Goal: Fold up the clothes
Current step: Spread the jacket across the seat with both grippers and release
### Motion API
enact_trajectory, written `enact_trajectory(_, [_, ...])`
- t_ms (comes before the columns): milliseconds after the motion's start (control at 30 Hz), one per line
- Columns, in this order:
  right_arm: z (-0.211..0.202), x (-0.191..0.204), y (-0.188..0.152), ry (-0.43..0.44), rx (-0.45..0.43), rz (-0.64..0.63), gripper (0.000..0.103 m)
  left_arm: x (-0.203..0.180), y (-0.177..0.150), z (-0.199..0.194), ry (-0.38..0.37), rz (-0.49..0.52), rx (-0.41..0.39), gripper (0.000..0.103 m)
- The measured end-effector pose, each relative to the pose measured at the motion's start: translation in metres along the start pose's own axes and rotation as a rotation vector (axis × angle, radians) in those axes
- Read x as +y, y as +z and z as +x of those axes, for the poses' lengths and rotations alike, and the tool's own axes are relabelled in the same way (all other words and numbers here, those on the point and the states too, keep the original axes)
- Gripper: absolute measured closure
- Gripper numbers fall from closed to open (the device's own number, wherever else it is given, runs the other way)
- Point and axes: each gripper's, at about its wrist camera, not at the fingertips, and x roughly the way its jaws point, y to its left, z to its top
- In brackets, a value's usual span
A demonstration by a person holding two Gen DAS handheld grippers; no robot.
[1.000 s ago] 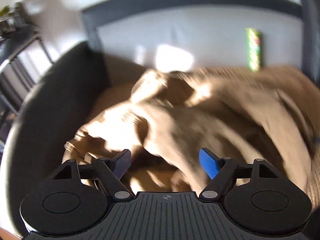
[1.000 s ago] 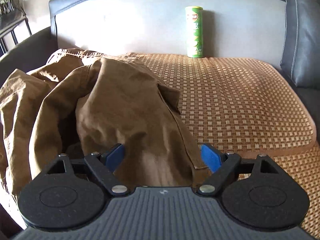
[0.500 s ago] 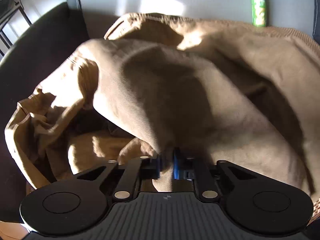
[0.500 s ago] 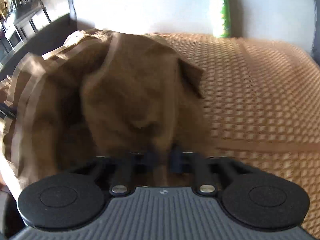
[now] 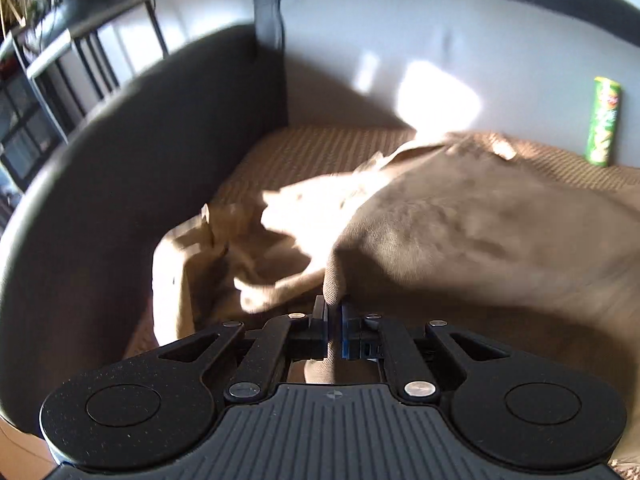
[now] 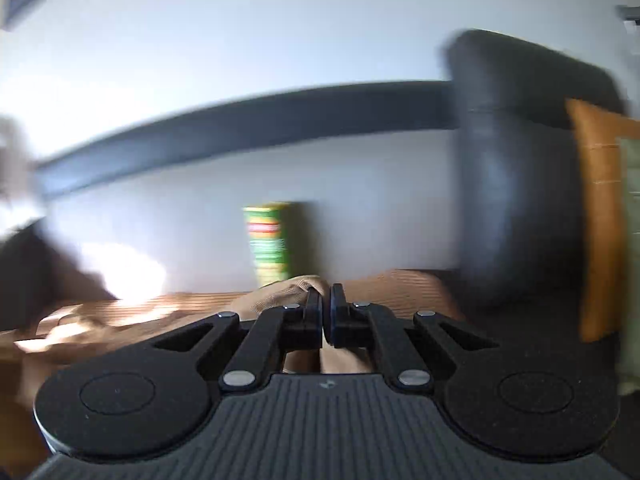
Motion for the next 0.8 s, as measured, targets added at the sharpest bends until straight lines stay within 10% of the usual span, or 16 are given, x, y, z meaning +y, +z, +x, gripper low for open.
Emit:
enact_trajectory(100, [0.058, -0.011, -0.024, -0.181, 0.118, 0.022, 0.086, 0.001, -0.007, 0.039, 0.003, -0.011, 0.093, 0.095])
enact_trajectory(167, [0.085, -0.013, -0.048, -0.265, 0.226, 0.016, 0.084, -0.004, -0.009, 0.028, 0.008, 0.041, 0.073, 0.071])
enact_trajectory(300, [0.045, 0.003, -0.064, -0.242, 0.100, -0.096, 0.059, -0.012, -0.010, -0.013, 0.006, 0.138, -0.006, 0.050])
enact_trajectory(533, [-0.082, 0.037, -0.084, 0.142, 0.038, -0.236, 0.029, -0.037, -0.031, -0.095, -0.087, 0.231, -0.092, 0.037])
enact_trajectory(800, [-0.129, 0.092, -0.184, 0.364, 0.215, -0.374, 0.026, -0.095, -0.149, -0.081, -0.181, 0.441, 0.007, 0.032])
